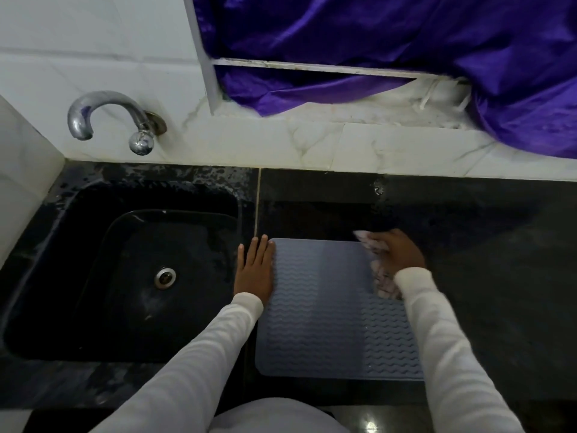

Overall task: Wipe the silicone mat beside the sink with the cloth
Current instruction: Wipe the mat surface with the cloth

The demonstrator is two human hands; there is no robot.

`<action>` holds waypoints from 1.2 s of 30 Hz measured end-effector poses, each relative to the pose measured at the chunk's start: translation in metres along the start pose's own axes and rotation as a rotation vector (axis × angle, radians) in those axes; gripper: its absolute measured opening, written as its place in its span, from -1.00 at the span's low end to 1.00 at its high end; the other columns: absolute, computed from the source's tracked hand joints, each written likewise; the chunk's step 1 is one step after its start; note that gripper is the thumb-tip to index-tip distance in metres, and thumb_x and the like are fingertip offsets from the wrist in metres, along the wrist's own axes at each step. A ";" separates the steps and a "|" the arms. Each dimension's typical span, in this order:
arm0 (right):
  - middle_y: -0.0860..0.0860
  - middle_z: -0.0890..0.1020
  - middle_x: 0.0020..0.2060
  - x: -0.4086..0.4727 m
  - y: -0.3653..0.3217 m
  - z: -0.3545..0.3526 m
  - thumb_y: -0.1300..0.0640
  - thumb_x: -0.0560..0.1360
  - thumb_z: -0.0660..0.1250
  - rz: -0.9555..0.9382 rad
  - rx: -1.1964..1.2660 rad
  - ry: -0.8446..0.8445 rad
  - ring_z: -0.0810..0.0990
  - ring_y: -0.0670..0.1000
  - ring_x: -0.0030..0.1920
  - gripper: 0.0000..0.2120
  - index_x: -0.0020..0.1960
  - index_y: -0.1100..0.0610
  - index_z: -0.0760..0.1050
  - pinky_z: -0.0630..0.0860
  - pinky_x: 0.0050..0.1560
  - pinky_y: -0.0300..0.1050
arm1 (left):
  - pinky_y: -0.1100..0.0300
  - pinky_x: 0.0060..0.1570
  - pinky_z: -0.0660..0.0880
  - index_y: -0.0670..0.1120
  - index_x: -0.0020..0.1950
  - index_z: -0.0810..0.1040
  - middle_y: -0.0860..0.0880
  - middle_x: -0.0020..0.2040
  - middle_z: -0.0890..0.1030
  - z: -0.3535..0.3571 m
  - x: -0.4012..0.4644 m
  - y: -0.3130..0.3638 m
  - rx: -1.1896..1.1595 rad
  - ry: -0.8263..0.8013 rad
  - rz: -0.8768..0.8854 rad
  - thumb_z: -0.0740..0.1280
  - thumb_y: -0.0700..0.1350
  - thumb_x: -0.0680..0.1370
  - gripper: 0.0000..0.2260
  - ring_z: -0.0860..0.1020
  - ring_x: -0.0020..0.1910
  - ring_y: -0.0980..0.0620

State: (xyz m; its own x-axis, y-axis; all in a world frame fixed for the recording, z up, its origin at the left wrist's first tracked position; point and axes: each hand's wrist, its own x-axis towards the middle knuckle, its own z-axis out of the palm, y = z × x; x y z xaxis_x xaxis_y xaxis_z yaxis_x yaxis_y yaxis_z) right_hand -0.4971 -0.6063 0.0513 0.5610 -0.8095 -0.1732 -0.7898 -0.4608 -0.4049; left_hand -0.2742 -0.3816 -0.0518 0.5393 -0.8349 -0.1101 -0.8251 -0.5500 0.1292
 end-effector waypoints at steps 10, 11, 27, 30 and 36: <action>0.08 0.17 0.50 -0.038 -0.153 0.134 0.17 0.50 0.33 -0.270 -0.216 -0.166 0.13 0.20 0.47 -0.32 0.54 0.03 0.11 0.31 0.37 0.16 | -0.19 0.49 -0.19 0.00 0.57 0.11 0.03 0.59 0.07 0.011 -0.003 -0.009 -0.008 0.000 -0.019 0.19 -0.01 0.59 -0.43 -0.12 0.57 -0.10; 0.08 0.14 0.51 -0.039 -0.153 0.137 0.17 0.52 0.30 -0.259 -0.231 -0.135 0.09 0.20 0.49 -0.32 0.55 0.04 0.07 0.26 0.41 0.15 | -0.21 0.49 -0.18 0.00 0.57 0.12 0.02 0.59 0.09 0.010 -0.003 -0.009 0.005 0.011 -0.023 0.17 -0.01 0.59 -0.45 -0.11 0.57 -0.12; 0.05 0.22 0.46 -0.016 -0.132 0.129 0.07 0.51 0.33 -0.210 -0.234 -0.145 0.14 0.19 0.45 -0.36 0.51 0.04 0.15 0.32 0.36 0.13 | -0.20 0.47 -0.21 -0.06 0.55 0.17 -0.05 0.56 0.19 0.017 0.007 -0.015 -0.028 0.025 -0.023 0.31 0.04 0.50 -0.34 0.01 0.56 -0.12; 0.05 0.31 0.41 -0.011 -0.103 0.116 0.11 0.57 0.20 -0.143 -0.198 -0.085 0.21 0.17 0.41 -0.54 0.46 0.05 0.28 0.36 0.31 0.08 | -0.18 0.46 -0.30 -0.02 0.59 0.04 -0.02 0.59 0.06 0.015 0.005 -0.014 -0.034 -0.027 -0.045 0.38 0.02 0.49 -0.23 -0.08 0.57 -0.09; 0.02 0.36 0.35 0.002 -0.037 0.083 0.12 0.56 0.21 0.018 -0.293 -0.035 0.31 0.15 0.32 -0.63 0.35 -0.03 0.45 0.45 0.20 0.03 | -0.19 0.46 -0.31 -0.02 0.59 0.04 -0.02 0.59 0.07 0.013 0.004 -0.012 -0.049 -0.021 -0.063 0.38 -0.08 0.51 -0.25 -0.08 0.57 -0.09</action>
State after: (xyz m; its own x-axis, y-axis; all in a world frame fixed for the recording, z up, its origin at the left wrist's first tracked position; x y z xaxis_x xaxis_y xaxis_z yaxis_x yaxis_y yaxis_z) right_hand -0.4464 -0.5607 -0.0087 0.5504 -0.8078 -0.2112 -0.8349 -0.5358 -0.1262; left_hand -0.2638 -0.3780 -0.0663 0.5860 -0.7982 -0.1398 -0.7800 -0.6024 0.1694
